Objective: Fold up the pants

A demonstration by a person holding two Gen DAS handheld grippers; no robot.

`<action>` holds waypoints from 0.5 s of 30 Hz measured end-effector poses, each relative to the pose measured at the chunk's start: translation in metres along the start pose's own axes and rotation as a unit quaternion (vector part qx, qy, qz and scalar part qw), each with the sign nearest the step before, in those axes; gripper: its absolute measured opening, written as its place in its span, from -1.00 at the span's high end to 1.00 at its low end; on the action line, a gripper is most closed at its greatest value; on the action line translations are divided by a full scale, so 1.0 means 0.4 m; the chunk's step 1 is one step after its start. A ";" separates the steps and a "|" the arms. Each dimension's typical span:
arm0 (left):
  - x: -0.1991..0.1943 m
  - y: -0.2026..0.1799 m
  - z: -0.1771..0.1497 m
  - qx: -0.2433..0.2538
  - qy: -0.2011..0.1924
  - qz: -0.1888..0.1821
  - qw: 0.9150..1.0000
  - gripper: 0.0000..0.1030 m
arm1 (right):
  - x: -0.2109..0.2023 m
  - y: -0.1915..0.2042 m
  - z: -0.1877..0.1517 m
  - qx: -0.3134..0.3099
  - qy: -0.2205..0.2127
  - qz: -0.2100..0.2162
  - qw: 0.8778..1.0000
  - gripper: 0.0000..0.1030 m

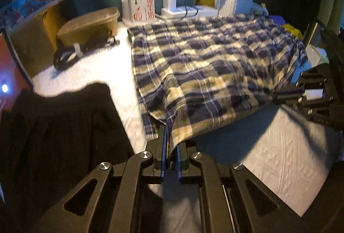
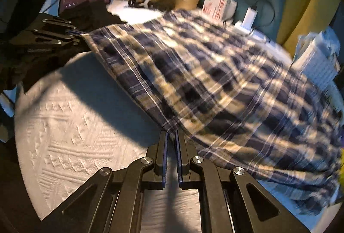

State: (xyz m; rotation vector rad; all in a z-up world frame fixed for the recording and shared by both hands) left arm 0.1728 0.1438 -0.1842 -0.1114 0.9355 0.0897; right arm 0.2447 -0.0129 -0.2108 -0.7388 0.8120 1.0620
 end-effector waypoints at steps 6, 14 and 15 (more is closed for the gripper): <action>-0.026 0.036 -0.028 -0.028 0.004 0.005 1.000 0.77 | -0.031 -0.009 -0.027 0.047 -0.002 0.021 0.999 0.85; -0.081 0.139 -0.023 -0.066 0.010 0.069 0.995 0.22 | -0.151 -0.080 -0.074 0.102 -0.028 0.016 0.994 0.85; -0.086 0.151 -0.017 -0.074 0.006 0.070 0.995 0.22 | -0.163 -0.095 -0.073 0.105 -0.032 0.009 0.994 0.85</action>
Point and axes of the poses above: each gripper's, at about its wrist camera, not at the fingertips, and x roughly the way its jaws point, y to its left, z to its top, the point moved 9 cm from there along x, roughly the way its jaws point, and after that the axes turned 1 degree about -z, right-handed, at the moved point
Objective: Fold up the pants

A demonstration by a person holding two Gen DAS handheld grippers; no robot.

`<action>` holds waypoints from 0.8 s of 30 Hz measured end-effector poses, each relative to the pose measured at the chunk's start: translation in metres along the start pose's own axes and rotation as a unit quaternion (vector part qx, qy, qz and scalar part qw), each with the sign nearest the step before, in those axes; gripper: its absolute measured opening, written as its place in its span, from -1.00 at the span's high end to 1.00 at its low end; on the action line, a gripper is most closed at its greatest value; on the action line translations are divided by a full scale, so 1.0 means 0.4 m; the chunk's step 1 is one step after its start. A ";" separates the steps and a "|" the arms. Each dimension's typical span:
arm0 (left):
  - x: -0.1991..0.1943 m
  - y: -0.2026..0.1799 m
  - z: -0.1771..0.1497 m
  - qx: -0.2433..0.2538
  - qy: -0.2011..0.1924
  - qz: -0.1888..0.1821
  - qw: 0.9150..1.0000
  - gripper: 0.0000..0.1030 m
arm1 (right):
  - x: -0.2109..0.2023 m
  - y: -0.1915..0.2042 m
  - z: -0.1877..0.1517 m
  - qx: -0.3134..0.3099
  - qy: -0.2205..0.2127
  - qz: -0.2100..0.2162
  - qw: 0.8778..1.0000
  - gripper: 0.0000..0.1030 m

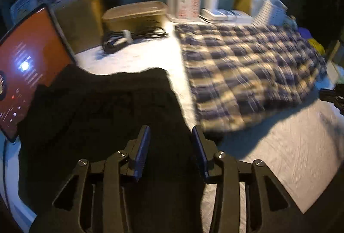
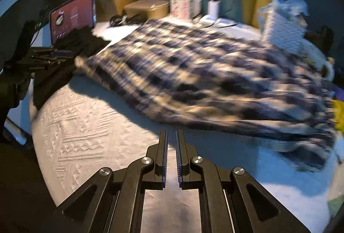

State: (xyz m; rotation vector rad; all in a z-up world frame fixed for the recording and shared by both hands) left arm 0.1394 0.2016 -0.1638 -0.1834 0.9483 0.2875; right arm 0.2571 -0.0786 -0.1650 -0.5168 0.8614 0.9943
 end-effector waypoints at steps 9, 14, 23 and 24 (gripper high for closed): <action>0.006 -0.262 0.183 0.050 -0.076 -0.130 0.987 -0.15 | -0.027 -0.142 0.138 0.037 -0.074 -0.034 0.996 -0.90; 0.134 -0.372 0.218 0.079 -0.035 -0.155 0.984 -0.15 | 0.071 -0.157 0.198 0.041 -0.069 -0.029 0.996 -0.87; 0.244 -0.301 0.165 0.092 0.014 -0.082 0.992 -0.42 | 0.198 -0.200 0.111 0.023 0.005 -0.088 0.996 -0.58; 0.243 -0.286 0.160 0.089 0.014 -0.077 0.993 -0.42 | 0.190 -0.207 0.099 0.026 0.005 -0.088 0.996 -0.58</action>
Point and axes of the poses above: each gripper's, at about its wrist camera, not at the fingertips, and x roughly the way its jaws point, y to its left, z to its top, the point moved 9 cm from there along x, roughly the way its jaws point, and after that the axes turned 1 degree about -z, right-handed, at the moved point
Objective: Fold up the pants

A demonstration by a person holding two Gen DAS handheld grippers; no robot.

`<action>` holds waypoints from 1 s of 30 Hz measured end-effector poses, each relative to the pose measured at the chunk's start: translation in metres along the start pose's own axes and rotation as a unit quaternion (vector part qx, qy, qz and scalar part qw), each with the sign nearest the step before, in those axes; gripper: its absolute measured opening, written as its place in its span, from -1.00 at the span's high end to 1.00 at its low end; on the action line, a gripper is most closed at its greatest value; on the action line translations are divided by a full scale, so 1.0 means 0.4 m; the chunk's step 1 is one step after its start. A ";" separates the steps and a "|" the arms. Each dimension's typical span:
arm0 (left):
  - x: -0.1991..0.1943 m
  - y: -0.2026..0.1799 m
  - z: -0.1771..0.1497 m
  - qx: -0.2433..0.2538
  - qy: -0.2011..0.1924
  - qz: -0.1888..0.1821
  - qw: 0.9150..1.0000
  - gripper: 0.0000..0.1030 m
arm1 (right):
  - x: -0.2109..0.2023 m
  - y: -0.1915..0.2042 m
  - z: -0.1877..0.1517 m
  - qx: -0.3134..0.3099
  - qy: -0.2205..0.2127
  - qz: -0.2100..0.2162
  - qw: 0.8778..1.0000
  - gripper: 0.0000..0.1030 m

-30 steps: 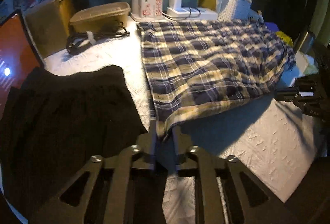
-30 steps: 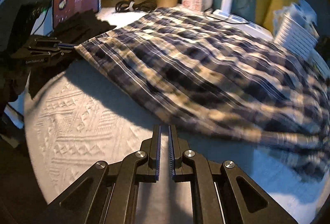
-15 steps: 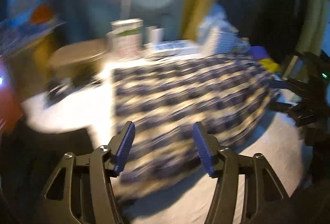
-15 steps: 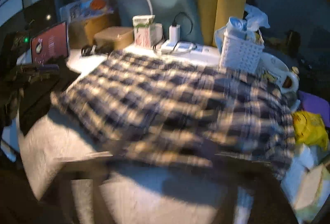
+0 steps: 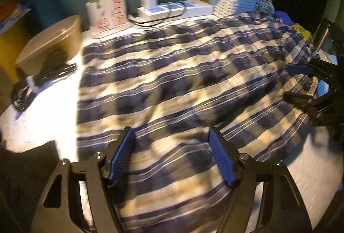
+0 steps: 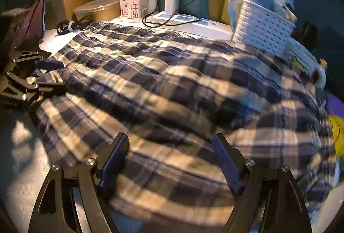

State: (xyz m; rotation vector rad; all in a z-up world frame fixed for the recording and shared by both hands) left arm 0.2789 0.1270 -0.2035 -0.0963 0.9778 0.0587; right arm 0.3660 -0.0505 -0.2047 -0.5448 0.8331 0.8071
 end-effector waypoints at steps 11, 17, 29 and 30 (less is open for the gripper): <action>-0.091 0.163 0.082 -0.065 -0.042 0.014 0.997 -0.42 | -0.122 -0.104 -0.062 0.068 -0.013 -0.012 0.998 0.42; -0.001 0.076 0.172 -0.037 -0.030 -0.070 0.996 -0.42 | -0.097 -0.115 0.072 0.049 -0.055 -0.019 0.997 0.42; 0.146 0.063 0.257 -0.018 -0.001 -0.083 0.996 -0.41 | 0.091 -0.194 0.140 0.211 0.015 -0.004 0.977 0.43; 0.148 0.075 0.258 -0.006 -0.006 -0.070 0.998 -0.41 | 0.087 -0.212 0.135 0.228 0.011 -0.003 0.974 0.49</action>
Point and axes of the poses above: each gripper's, at about its wrist camera, not at the fingertips, and x roughly the way its jaws point, y to its left, z to its top, the point moved 9 cm from there along x, roughly the way its jaws point, and after that the axes turned 1 degree about -z, right-handed, at the moved point
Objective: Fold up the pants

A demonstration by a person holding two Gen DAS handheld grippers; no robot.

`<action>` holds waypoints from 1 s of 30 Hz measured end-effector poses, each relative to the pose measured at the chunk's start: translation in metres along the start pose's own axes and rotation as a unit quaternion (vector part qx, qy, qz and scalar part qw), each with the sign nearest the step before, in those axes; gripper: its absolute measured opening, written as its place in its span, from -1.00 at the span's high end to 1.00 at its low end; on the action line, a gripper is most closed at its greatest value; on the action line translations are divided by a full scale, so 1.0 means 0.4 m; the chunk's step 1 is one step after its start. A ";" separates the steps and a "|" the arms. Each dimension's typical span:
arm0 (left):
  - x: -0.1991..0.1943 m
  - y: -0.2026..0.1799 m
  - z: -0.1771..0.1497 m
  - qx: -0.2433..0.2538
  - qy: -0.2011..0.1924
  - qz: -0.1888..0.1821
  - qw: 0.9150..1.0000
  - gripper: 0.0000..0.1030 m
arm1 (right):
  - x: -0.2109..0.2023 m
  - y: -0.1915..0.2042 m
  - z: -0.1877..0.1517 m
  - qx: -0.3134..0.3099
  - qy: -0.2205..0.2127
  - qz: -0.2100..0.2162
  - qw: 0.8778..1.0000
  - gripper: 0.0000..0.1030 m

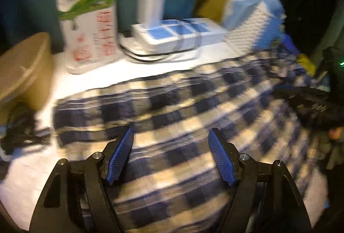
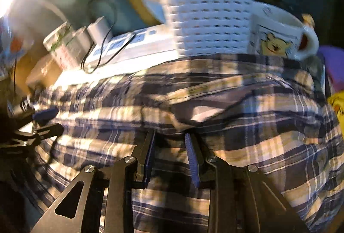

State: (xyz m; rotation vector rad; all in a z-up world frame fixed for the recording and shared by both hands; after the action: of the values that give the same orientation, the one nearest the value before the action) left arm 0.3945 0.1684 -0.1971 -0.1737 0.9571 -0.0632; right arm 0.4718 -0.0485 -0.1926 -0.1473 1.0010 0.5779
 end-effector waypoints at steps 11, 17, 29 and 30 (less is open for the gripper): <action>-0.107 0.044 0.006 -0.033 -0.067 0.018 0.997 -0.39 | -0.118 -0.114 0.044 0.065 -0.064 -0.087 0.992 0.49; -0.045 0.084 -0.019 -0.063 -0.041 0.016 0.997 -0.39 | 0.028 -0.001 0.066 0.036 0.009 0.000 0.999 0.45; -0.088 0.129 -0.048 -0.043 -0.047 0.091 0.994 -0.39 | -0.037 -0.062 0.094 0.069 -0.020 -0.024 0.997 0.42; -0.109 0.117 -0.048 -0.038 -0.053 0.086 0.994 -0.39 | -0.055 -0.062 0.086 0.060 -0.023 -0.027 0.998 0.42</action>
State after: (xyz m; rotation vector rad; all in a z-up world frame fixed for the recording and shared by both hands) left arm 0.3526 0.2177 -0.1808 -0.1631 0.8649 0.1393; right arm 0.5017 -0.0652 -0.1594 -0.0535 0.9809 0.4689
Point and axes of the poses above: each gripper's, at about its wrist camera, not at the fingertips, and x roughly the way its jaws point, y to its left, z to its top, the point moved 9 cm from there along x, roughly the way its jaws point, and after that the axes turned 1 degree about -z, right-handed, at the moved point
